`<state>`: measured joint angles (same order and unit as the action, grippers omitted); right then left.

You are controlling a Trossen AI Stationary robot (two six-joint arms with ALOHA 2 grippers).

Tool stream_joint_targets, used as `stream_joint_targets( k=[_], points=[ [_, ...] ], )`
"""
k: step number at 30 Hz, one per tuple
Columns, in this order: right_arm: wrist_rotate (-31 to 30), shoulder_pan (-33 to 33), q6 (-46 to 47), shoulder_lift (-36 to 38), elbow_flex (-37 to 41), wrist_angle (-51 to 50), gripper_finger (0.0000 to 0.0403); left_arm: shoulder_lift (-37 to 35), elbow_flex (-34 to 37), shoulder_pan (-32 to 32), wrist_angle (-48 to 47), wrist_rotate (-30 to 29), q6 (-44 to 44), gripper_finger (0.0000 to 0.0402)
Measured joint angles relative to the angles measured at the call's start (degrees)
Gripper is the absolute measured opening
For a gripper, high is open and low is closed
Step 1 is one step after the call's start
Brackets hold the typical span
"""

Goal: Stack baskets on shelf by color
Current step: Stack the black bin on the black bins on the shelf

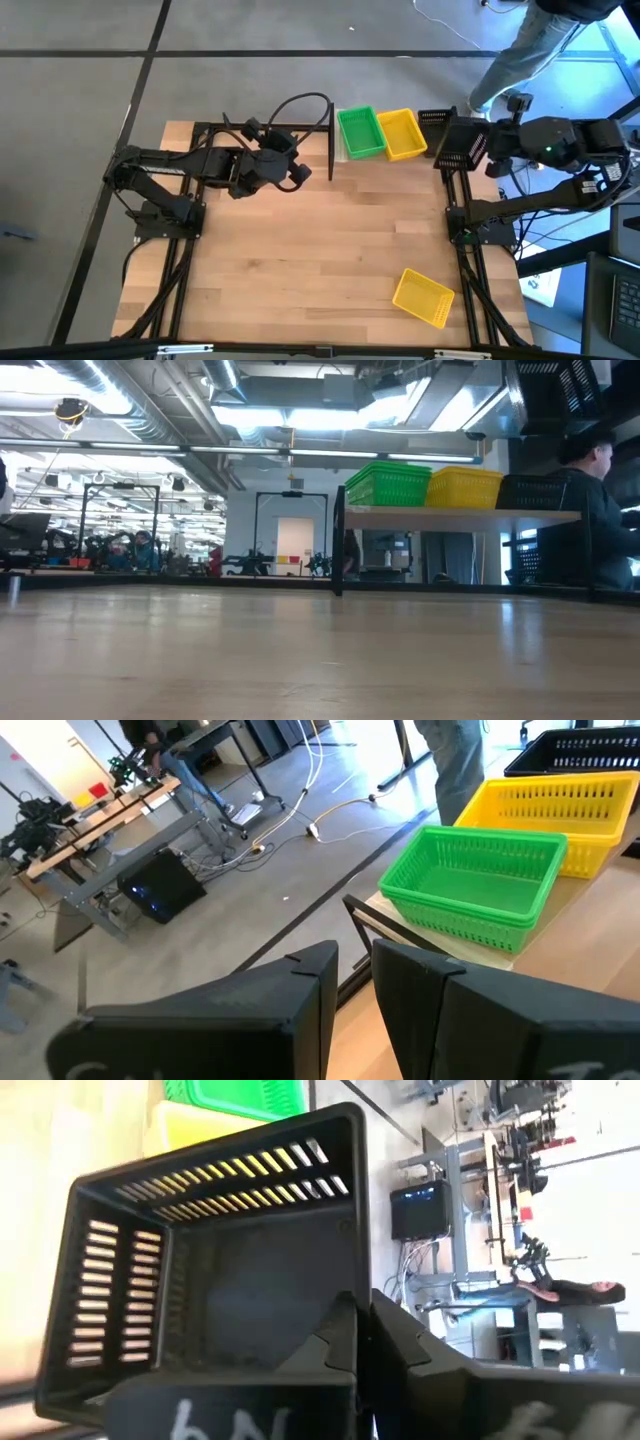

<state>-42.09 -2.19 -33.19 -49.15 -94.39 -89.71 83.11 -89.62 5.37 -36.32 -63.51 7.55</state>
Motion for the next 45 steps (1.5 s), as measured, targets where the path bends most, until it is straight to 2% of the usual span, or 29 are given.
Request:
stream_joint_targets(
  k=[5,13,20,24,27,33,39,45],
  points=[
    [1.3,0.01,-6.21,-0.16,0.02,0.11,0.0,0.0,0.0,0.0,-0.02,0.0,0.0,0.006],
    [1.23,-0.01,-6.06,-1.43,0.02,2.08,0.0,0.0,0.0,0.0,-0.01,-0.03,0.0,0.006],
    [-2.99,-0.03,-6.32,-3.88,0.04,3.36,0.0,0.0,0.0,0.0,-0.02,-0.04,-0.02,0.006],
    [1.58,-0.05,-6.14,-5.58,0.04,8.05,0.0,0.0,0.0,0.0,-0.02,-0.04,-0.15,0.006],
    [2.17,-0.53,-6.56,-8.29,0.04,9.66,0.0,0.0,0.0,0.0,-0.02,-0.06,-0.17,0.006],
    [8.63,-5.72,-9.78,-11.93,0.07,7.31,0.0,0.0,0.0,0.0,-0.02,-0.04,-0.2,0.006],
    [8.72,-11.3,-13.54,-9.69,-1.99,8.42,0.0,0.0,0.0,0.0,-0.02,-0.04,-0.2,0.006],
    [8.13,-17.84,-16.54,-8.41,-0.35,8.57,0.0,0.0,0.0,0.0,-0.02,-0.04,-0.2,0.006]
  ],
)
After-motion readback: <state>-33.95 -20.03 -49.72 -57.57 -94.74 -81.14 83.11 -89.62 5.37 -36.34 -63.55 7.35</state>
